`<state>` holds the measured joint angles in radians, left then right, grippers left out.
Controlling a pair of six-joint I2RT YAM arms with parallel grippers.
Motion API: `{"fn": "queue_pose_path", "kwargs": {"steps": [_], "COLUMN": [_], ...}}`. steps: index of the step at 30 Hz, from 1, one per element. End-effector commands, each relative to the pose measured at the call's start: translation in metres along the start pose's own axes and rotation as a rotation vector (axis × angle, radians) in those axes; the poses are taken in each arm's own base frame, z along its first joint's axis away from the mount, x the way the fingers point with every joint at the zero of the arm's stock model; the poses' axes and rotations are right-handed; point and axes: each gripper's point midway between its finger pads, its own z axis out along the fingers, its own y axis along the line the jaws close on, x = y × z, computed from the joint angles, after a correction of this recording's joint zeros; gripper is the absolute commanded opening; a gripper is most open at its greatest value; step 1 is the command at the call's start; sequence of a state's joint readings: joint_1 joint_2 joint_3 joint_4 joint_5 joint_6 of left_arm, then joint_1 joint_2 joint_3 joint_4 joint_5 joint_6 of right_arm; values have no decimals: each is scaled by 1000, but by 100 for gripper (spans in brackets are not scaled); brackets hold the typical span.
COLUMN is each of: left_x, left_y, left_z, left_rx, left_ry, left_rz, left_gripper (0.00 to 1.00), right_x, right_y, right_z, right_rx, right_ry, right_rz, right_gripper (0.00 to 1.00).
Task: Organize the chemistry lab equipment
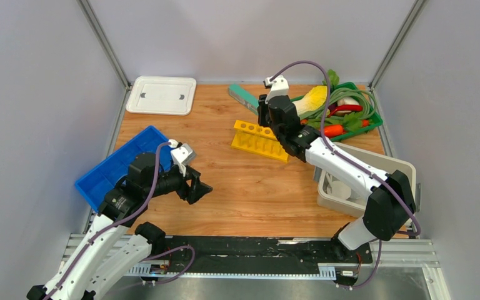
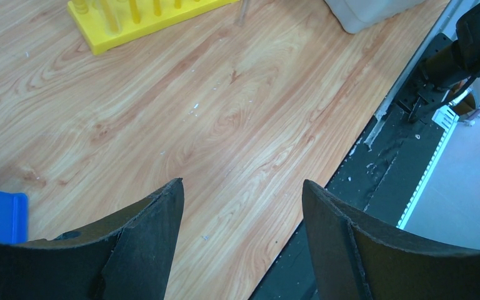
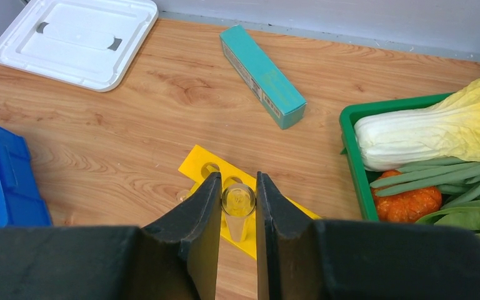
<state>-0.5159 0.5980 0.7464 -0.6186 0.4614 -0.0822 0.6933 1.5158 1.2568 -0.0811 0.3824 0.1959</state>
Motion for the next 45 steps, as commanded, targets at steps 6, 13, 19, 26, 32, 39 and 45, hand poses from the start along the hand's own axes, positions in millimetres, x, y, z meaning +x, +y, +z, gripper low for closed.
{"fn": "queue_pose_path", "kwargs": {"steps": [6,13,19,26,32,39,45], "left_x": [-7,-6,-7,-7,-7,-8,-7], "left_y": [1,2,1,1,1,4,5], "left_z": [-1,-1,-2,-2,-4,-8,-11], "left_rx": [-3,-11,-8,-9,-17,-39,-56], "left_ry": [-20,-17,-20,-24,-32,-44,-56], "left_rz": [31,32,35,37,41,43,43], "left_gripper": [77,77,77,77,77,77,77], "right_x": [16,48,57,38,33,54,76], "right_y": [10,12,16,9,-16,-37,-64], "right_z": [3,15,13,-10,-45,-71,-81], "right_rx": [-19,12,33,79,222,325,503], "right_ry": [16,64,76,95,164,214,189], "right_rz": [-3,-42,-22,87,211,312,472], "right_gripper": [22,27,40,61,62,59,58]}}
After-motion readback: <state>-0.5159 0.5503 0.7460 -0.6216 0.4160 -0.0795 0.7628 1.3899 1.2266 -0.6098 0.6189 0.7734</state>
